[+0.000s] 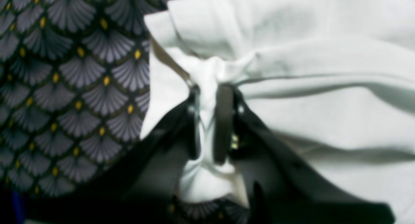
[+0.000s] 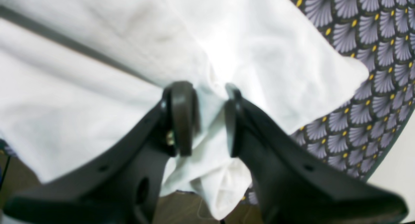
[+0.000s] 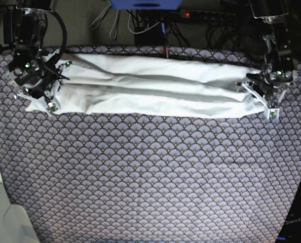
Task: Fold the T-shirt properly
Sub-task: 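Hold both ends of the folded strip with both grippers, then carry the left gripper's end over the strip toward the right gripper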
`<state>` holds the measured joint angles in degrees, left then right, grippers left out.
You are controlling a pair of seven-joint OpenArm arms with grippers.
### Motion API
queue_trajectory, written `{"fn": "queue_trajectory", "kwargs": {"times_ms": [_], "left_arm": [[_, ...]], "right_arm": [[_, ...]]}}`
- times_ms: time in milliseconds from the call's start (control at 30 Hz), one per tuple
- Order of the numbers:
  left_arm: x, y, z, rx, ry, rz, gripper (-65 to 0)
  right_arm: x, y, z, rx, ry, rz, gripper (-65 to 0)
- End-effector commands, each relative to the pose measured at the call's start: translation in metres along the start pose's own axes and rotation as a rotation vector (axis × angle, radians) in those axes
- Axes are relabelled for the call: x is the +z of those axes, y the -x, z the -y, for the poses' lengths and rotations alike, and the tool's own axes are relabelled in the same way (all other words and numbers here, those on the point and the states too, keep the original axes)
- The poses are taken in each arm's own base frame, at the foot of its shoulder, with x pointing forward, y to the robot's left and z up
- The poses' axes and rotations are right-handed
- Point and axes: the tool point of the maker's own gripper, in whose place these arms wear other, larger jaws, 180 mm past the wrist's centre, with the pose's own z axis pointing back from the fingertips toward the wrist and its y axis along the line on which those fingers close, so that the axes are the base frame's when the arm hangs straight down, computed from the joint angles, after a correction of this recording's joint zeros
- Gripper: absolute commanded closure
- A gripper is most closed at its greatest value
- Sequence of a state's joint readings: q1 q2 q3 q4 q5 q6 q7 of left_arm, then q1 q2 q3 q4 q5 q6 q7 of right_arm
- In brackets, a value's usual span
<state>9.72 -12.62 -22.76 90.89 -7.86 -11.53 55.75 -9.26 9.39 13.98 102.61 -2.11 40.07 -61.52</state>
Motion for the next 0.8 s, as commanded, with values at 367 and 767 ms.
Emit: {"fn": "queue_trajectory", "kwargs": {"times_ms": [367, 767], "left_arm": [[0.080, -0.092, 0.064, -0.112, 0.069, 0.221, -0.3], [0.099, -0.084, 0.231, -0.272, 0.431, 0.224, -0.3]], "right_arm": [[0.004, -0.005, 0.010, 0.008, 0.029, 0.014, -17.8], [0.004, -0.005, 0.010, 0.009, 0.028, 0.014, -17.8]]}}
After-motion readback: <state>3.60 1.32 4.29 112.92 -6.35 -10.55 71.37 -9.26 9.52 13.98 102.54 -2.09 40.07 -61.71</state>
